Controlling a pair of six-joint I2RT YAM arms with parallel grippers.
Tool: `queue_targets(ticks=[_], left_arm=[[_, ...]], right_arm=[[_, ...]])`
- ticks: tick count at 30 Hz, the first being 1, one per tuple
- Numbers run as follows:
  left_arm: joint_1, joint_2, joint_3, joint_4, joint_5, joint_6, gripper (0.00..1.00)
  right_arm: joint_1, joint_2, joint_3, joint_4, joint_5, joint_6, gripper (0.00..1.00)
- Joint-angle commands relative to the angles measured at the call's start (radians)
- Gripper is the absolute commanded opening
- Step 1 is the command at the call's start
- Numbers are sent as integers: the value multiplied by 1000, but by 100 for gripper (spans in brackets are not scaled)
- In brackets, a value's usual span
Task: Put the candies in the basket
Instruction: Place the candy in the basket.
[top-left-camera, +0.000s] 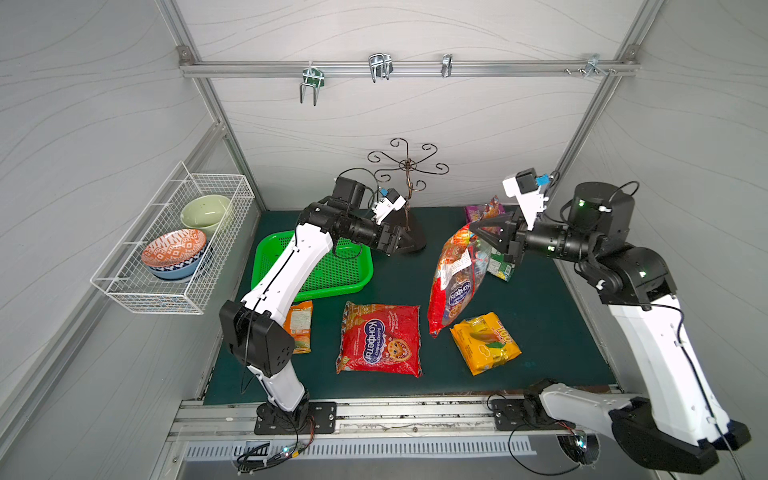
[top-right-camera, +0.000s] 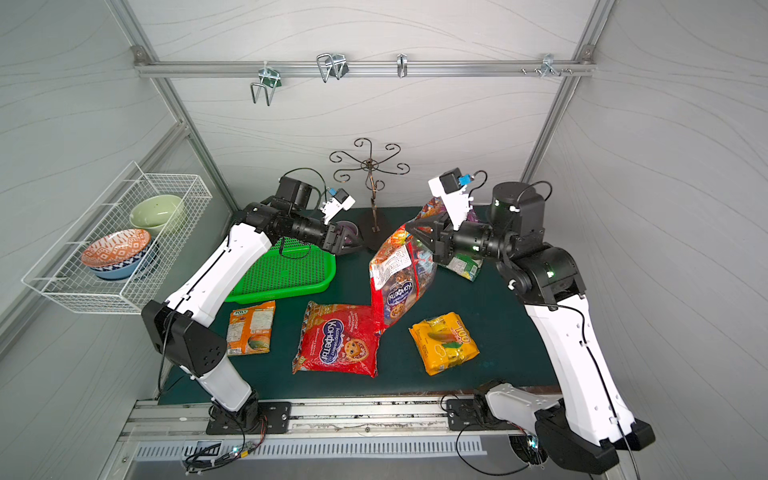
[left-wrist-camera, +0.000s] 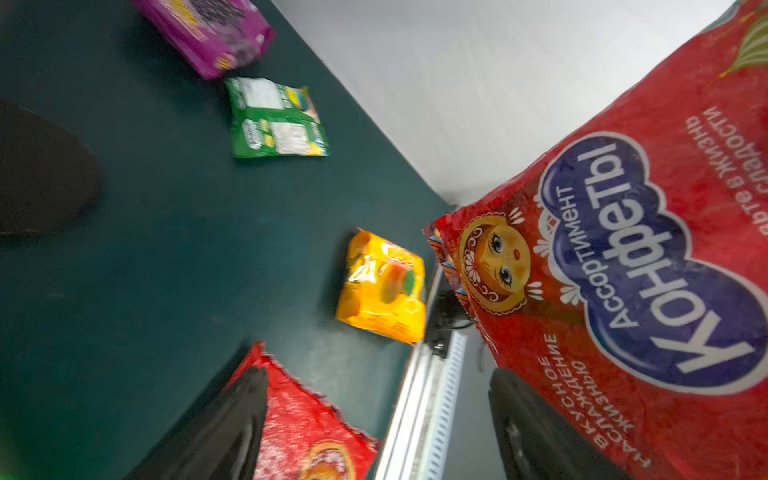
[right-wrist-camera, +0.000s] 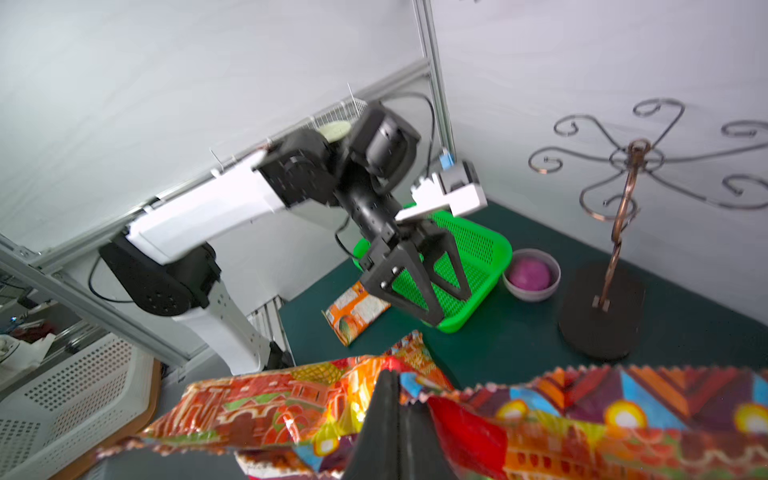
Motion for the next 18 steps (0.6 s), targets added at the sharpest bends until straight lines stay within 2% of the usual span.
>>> queue_targets(ticks=[1, 5, 10, 12, 14, 16, 18], left_arm=[[4, -13, -129, 423, 274, -428, 87], [-11, -18, -270, 780, 311, -766, 89], [-41, -4, -391, 918, 259, -1036, 99], [-46, -5, -457, 1050, 229, -1173, 99], [-53, 6, -502, 1147, 193, -1318, 99], [-56, 20, -504, 1163, 181, -1381, 99], [-53, 34, -479, 1157, 193, -1380, 99]], right_arm=[[4, 0, 84, 244, -28, 104, 0], [4, -3, 73, 309, 14, 149, 0], [4, -4, 42, 346, 69, 159, 0], [4, -4, 25, 349, 114, 174, 0], [4, -3, 12, 335, 213, 225, 0], [-5, -1, -15, 325, 290, 298, 0], [-23, 0, -44, 325, 272, 348, 0]])
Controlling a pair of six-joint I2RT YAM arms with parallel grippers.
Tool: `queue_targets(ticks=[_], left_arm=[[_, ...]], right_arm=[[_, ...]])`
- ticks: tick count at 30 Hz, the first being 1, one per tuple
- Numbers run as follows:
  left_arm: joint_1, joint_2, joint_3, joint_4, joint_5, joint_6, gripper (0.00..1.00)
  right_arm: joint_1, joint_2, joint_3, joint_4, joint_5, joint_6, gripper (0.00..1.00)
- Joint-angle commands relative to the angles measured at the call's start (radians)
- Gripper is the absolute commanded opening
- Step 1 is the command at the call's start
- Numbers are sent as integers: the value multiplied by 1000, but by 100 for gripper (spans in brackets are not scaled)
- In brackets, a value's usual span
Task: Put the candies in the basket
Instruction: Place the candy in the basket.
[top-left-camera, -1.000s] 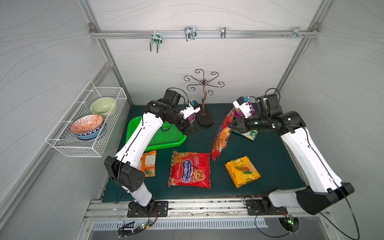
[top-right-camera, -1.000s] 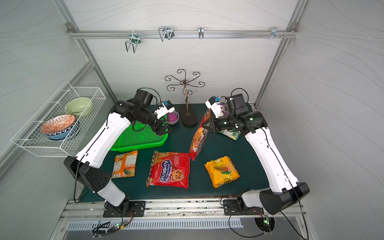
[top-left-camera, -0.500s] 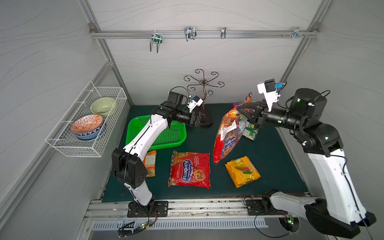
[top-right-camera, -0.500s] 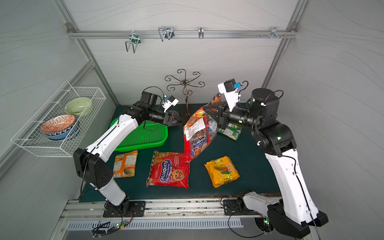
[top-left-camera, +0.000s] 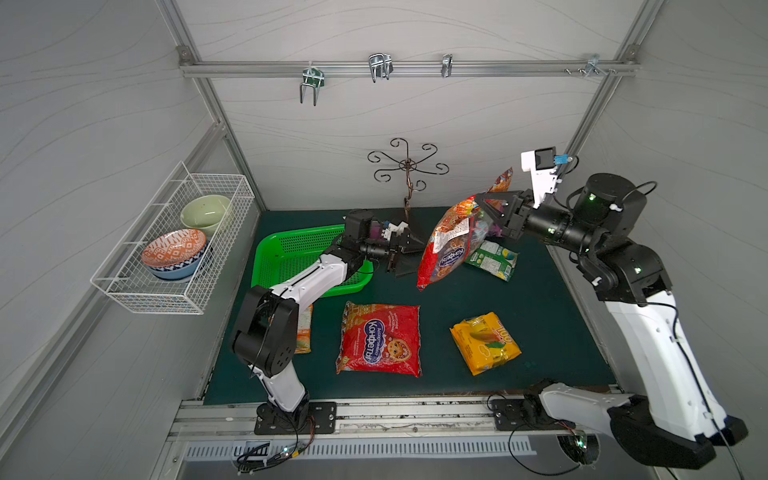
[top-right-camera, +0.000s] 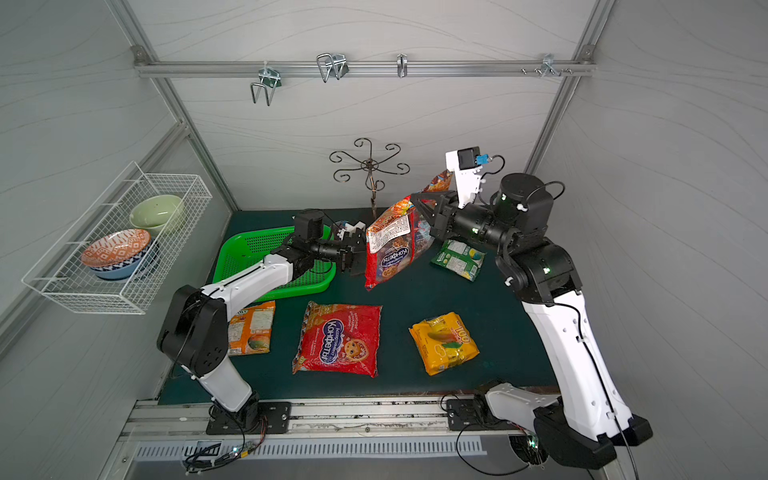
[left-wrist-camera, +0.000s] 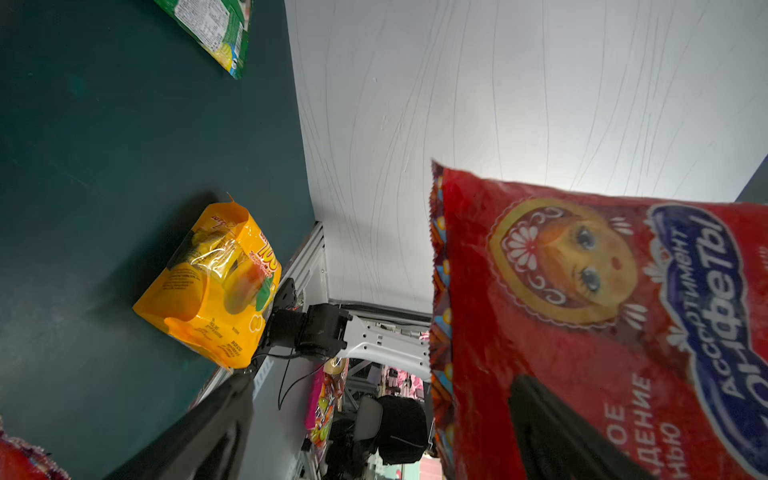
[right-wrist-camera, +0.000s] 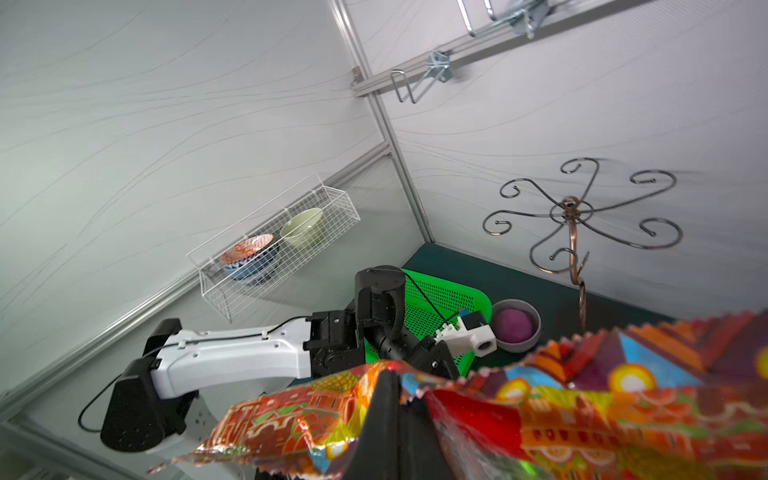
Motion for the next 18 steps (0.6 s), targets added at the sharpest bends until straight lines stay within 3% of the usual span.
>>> queue_targets(ticks=[1, 3, 6, 8, 11, 14, 18], left_arm=[[4, 27, 65, 130, 19, -222, 99], [19, 26, 135, 8, 40, -81, 97], [61, 17, 270, -356, 34, 284, 96], [101, 12, 342, -586, -34, 496, 99], [140, 19, 430, -708, -76, 675, 99], [115, 59, 643, -987, -174, 957, 99], [17, 106, 884, -1265, -342, 1283, 99]], right_arm=[[-35, -13, -22, 127, 61, 129, 0], [-56, -12, -34, 69, 50, 152, 0], [-91, -20, -58, -48, 58, 179, 0], [-113, -40, -92, -105, 78, 203, 0], [-124, -58, -147, -154, 130, 237, 0], [-124, -63, -206, -189, 192, 316, 0], [-122, -50, -273, -200, 227, 424, 0]])
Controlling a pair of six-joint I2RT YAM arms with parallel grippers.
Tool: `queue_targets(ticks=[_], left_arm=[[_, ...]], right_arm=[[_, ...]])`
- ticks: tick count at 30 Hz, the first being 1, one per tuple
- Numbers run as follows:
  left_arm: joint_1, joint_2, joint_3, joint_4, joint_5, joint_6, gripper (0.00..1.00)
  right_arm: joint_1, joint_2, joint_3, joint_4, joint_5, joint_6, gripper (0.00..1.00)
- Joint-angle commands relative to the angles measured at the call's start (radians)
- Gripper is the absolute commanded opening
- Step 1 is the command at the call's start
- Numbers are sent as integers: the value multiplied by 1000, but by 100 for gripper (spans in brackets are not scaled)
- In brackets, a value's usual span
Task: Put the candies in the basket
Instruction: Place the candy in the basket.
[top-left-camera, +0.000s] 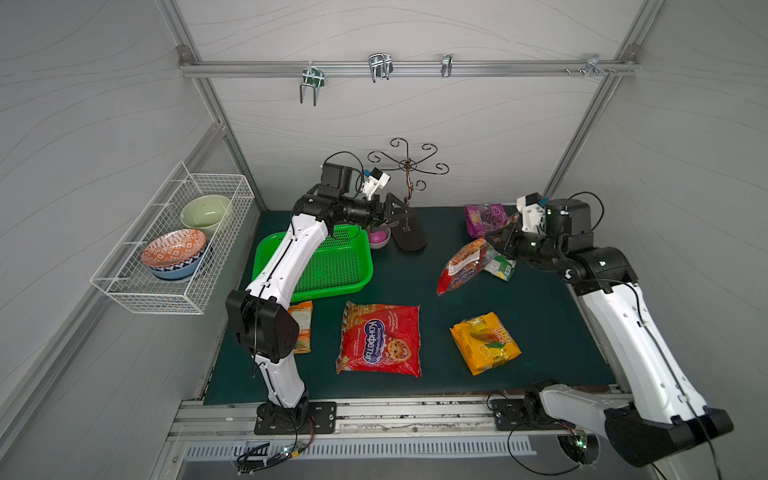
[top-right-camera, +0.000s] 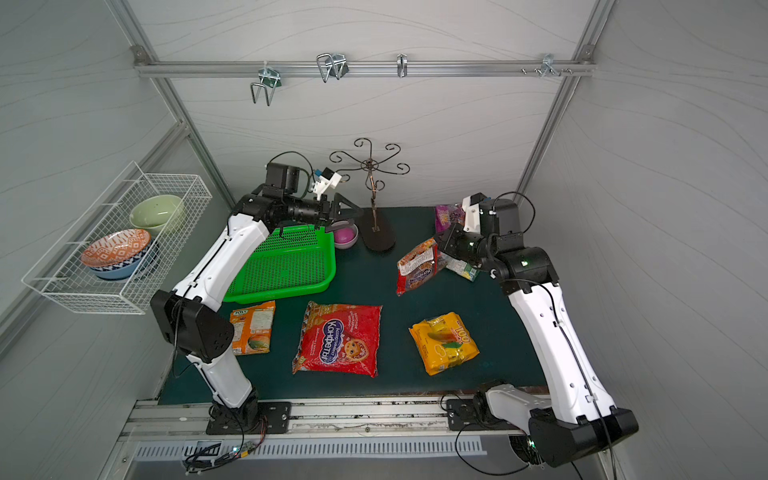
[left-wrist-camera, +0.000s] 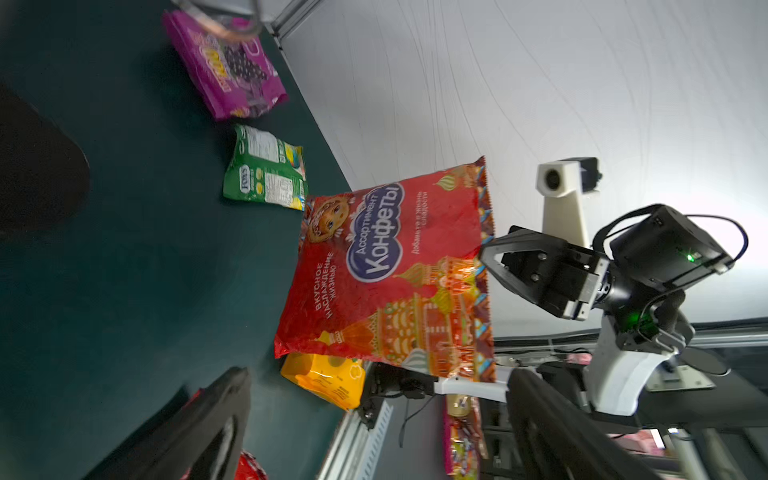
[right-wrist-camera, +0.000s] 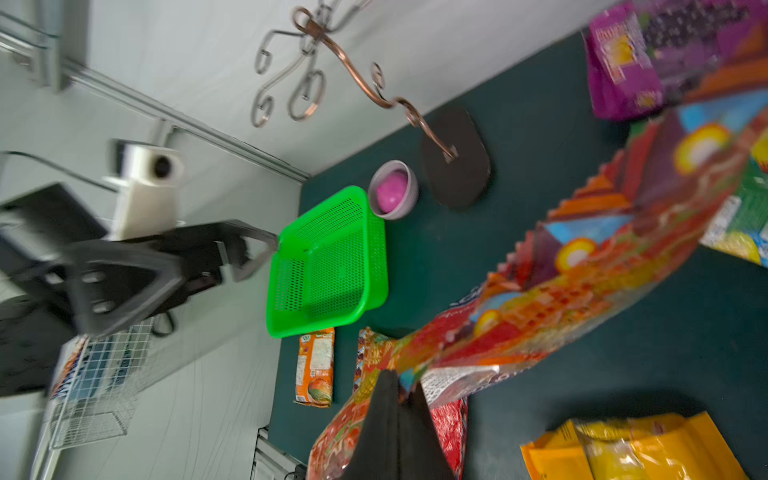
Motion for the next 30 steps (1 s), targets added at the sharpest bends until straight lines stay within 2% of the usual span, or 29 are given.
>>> queue_targets(ticks=[1, 7, 11, 14, 18, 23, 30], left_arm=[[-120, 14, 153, -342, -194, 445, 99], [-304, -48, 26, -301, -433, 699, 99], [-409, -57, -70, -189, -614, 819, 99], [-466, -25, -66, -172, -701, 889, 99], [-491, 2, -61, -111, -712, 885, 99], [-503, 30, -26, -108, -603, 844, 99], [-516, 85, -44, -19, -653, 797, 99]], right_arm=[[0, -30, -23, 63, 49, 138, 0], [-3, 28, -42, -72, 133, 331, 0], [-3, 48, -68, -112, 121, 490, 0], [-3, 54, -108, -91, 86, 594, 0], [8, 72, -130, -64, 40, 672, 0], [14, 72, -141, -40, 41, 744, 0], [15, 72, -130, -11, -9, 787, 0]])
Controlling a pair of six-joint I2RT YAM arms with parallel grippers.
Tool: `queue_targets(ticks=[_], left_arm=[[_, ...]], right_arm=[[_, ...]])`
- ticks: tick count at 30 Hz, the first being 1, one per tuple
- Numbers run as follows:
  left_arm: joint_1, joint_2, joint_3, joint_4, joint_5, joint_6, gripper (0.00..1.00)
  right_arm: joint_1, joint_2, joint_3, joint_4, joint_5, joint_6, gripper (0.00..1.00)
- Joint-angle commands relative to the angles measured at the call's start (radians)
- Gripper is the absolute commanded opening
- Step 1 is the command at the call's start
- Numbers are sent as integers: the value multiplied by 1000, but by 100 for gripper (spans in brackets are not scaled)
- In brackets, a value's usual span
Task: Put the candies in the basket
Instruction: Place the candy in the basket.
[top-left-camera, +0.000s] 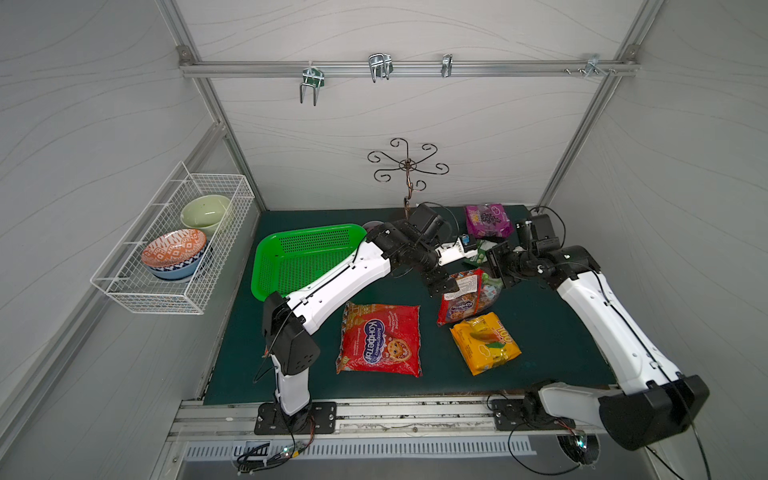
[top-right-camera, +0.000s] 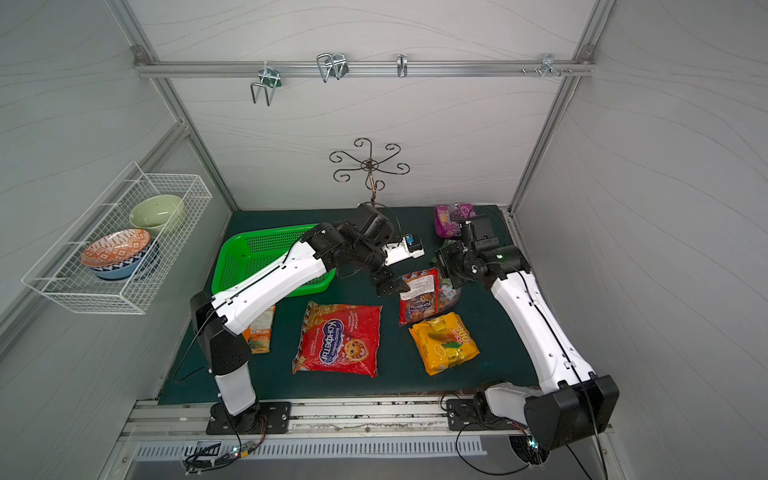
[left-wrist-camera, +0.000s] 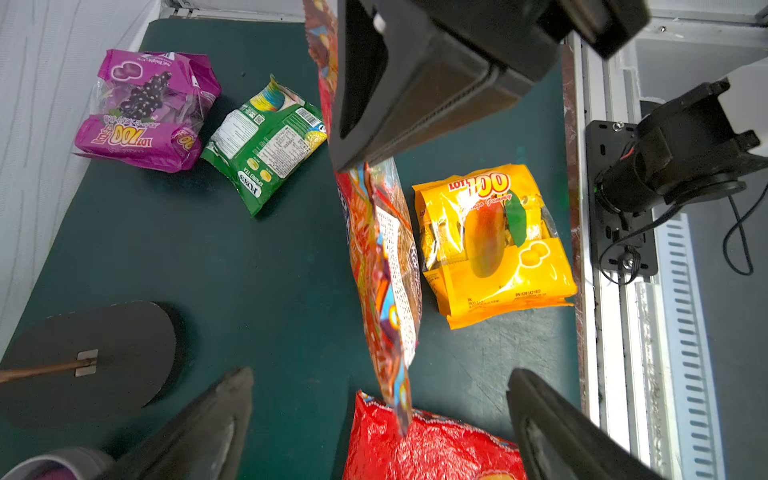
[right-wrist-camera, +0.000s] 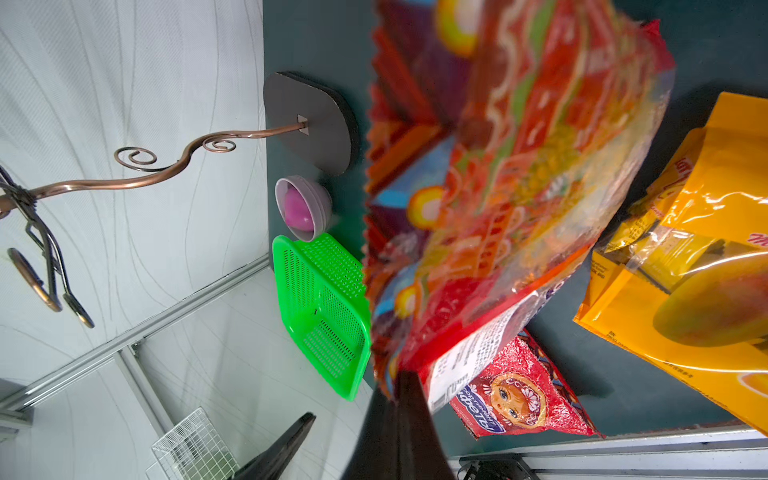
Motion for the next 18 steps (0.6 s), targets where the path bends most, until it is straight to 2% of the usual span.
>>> queue_targets(ticks=[1, 5, 10, 12, 18], left_arm=[[-7, 52, 27, 85, -1, -28, 99], [-20, 94, 35, 99, 36, -38, 90], [-60, 141, 48, 143, -66, -59, 68], [-61, 155, 80, 140, -70, -90, 61], [-61, 168, 157, 97, -43, -124, 48]], right_arm=[[7, -12, 15, 61, -53, 52, 0], [-4, -35, 1, 58, -54, 63, 0], [-31, -63, -13, 34, -51, 56, 0], [-40, -72, -18, 28, -54, 48, 0], [-67, -97, -44, 33, -75, 40, 0]])
